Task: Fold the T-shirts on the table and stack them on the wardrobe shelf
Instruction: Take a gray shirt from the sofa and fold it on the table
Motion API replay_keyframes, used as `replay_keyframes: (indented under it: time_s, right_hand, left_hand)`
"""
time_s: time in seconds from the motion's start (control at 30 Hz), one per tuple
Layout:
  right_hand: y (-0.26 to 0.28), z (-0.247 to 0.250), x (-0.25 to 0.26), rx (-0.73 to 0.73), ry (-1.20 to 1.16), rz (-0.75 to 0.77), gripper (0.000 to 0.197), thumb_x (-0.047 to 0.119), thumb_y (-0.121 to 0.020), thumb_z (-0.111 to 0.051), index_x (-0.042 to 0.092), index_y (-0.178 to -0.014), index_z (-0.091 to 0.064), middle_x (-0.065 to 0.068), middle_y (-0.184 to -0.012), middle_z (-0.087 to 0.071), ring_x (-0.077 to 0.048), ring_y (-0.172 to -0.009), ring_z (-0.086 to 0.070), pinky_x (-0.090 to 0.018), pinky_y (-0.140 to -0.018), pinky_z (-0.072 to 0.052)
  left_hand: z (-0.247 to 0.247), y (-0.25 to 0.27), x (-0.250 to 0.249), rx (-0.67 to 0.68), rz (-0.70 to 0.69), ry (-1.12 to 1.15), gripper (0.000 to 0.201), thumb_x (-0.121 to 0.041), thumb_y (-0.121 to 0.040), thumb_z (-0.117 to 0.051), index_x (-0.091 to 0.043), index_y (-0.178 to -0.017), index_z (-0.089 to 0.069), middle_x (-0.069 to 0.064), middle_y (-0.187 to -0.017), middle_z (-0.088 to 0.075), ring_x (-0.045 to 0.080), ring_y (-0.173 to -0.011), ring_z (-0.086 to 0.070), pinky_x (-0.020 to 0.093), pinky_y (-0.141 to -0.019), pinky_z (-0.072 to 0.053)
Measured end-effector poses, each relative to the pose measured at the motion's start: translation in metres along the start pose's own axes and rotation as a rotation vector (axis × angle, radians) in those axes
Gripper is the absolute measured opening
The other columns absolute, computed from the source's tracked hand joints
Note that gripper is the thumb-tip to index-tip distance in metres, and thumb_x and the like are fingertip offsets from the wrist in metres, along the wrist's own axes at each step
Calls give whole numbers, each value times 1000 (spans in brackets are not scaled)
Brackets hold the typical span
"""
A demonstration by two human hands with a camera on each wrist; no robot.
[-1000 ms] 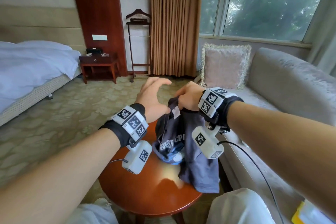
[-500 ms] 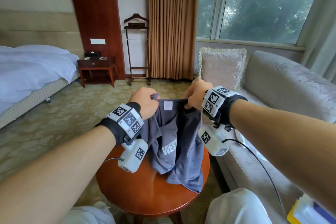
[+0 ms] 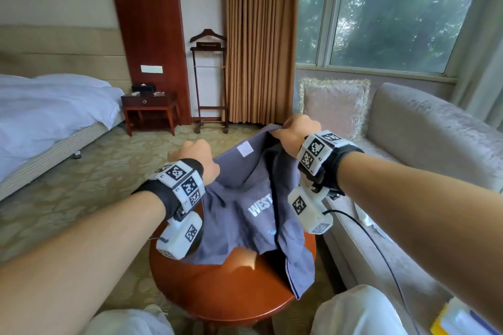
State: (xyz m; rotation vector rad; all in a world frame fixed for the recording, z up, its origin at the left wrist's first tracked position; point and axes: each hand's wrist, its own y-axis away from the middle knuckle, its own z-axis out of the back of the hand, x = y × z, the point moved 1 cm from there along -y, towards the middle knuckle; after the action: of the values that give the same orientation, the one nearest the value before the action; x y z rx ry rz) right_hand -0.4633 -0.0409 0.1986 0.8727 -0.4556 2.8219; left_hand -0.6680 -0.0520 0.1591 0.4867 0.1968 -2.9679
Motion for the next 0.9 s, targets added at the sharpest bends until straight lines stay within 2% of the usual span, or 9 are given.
replay_keyframes:
  time_s: [0.07,0.17,0.33,0.4,0.57,0.63,0.73,0.83,0.9]
  right_hand:
    - [2,3,0,-35,11,1,39,46,-88,-59,15,-110,-65,-10,-109,-65,-29,-87,-57,-29,-69,-46]
    - [6,12,-3,-50,-37,6,33,40,-93,-53,19,-115,-65,-10,-116,-64,-32,-107,-58,-30,-84,-47]
    - [16,27,-2,-49,-241,-114,36,44,-95,-52,15,-107,-70,-8,-98,-61,-28,-84,-55,-27,-72,-39]
    - [21,33,-2,-66,-274,-142,43,51,-93,-52,13,-104,-69,-12,-107,-65,-29,-82,-54,-29,-72,-39]
    - [40,54,2,-90,-354,-185,70,67,-82,-53,11,-125,-60,-13,-122,-61,-34,-101,-58,-32,-83,-41]
    - [48,65,9,-89,-405,-179,82,75,-70,-54,14,-125,-61,-10,-121,-62,-33,-99,-58,-35,-88,-43]
    - [68,81,23,-42,-443,-107,91,81,-59,-48,25,-130,-59,-9,-132,-57,-34,-113,-56,-36,-93,-42]
    - [88,98,36,-70,-504,-58,89,78,-60,-53,21,-127,-62,-10,-126,-61,-33,-111,-59,-37,-95,-44]
    - [96,107,39,-121,-587,-52,89,75,-56,-62,13,-120,-65,-9,-118,-66,-33,-106,-62,-42,-97,-48]
  left_hand:
    - [7,0,5,-63,50,7,7,-16,-82,-52,-10,-78,-55,13,-103,-55,37,-98,-57,45,-93,-49]
    - [14,-6,14,-131,101,177,17,-15,-87,-49,-3,-91,-60,21,-110,-59,37,-91,-53,36,-80,-46]
    - [25,-5,22,-201,163,465,41,-21,-98,-39,7,-119,-59,27,-130,-54,43,-120,-47,39,-99,-38]
    - [34,5,21,-272,169,580,42,-27,-99,-41,5,-114,-63,26,-126,-58,41,-119,-48,36,-96,-37]
    - [66,31,21,-459,142,648,49,-47,-92,-43,-7,-99,-70,24,-115,-64,41,-107,-54,37,-84,-39]
    - [82,41,23,-506,151,630,53,-53,-90,-39,-9,-92,-70,24,-113,-64,41,-101,-54,37,-79,-36]
    - [109,62,19,-546,152,692,50,-56,-86,-44,-10,-80,-64,21,-109,-64,35,-90,-50,33,-77,-35]
    - [130,84,14,-552,112,818,56,-58,-75,-52,-6,-89,-68,19,-108,-67,37,-95,-57,35,-82,-46]
    - [141,97,9,-562,60,839,52,-57,-70,-54,-8,-80,-66,18,-103,-68,37,-92,-59,35,-80,-47]
